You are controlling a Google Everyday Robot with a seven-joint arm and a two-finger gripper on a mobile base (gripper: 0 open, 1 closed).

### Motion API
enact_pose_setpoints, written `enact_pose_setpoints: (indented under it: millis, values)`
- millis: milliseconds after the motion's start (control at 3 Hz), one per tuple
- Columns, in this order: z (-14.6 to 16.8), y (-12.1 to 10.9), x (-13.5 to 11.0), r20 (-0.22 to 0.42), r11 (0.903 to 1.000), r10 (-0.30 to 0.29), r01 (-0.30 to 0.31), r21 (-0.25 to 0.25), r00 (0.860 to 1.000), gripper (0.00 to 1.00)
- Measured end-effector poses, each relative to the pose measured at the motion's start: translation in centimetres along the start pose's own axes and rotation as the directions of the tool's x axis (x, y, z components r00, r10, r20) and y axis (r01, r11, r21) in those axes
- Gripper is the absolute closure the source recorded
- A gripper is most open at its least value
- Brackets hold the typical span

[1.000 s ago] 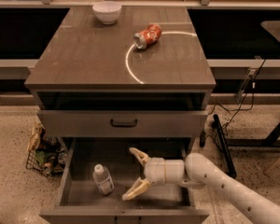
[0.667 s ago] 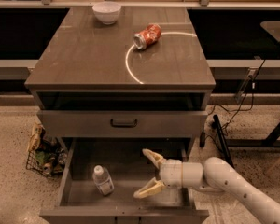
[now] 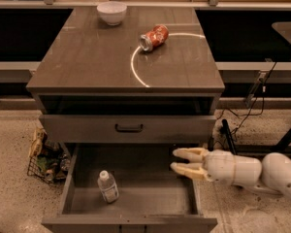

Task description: Place blue plastic bottle into middle drawer

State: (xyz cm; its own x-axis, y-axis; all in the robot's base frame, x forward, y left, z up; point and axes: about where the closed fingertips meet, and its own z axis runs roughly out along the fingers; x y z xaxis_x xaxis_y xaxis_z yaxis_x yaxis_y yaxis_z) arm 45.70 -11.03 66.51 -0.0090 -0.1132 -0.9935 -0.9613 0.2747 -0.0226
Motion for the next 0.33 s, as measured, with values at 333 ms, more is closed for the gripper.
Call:
enact_pose_setpoints:
  millis: [333]
  values:
    - [-1.43, -0.12, -1.42, 0.001, 0.9999, -0.014, 0.014, 0.007, 1.000, 0.65]
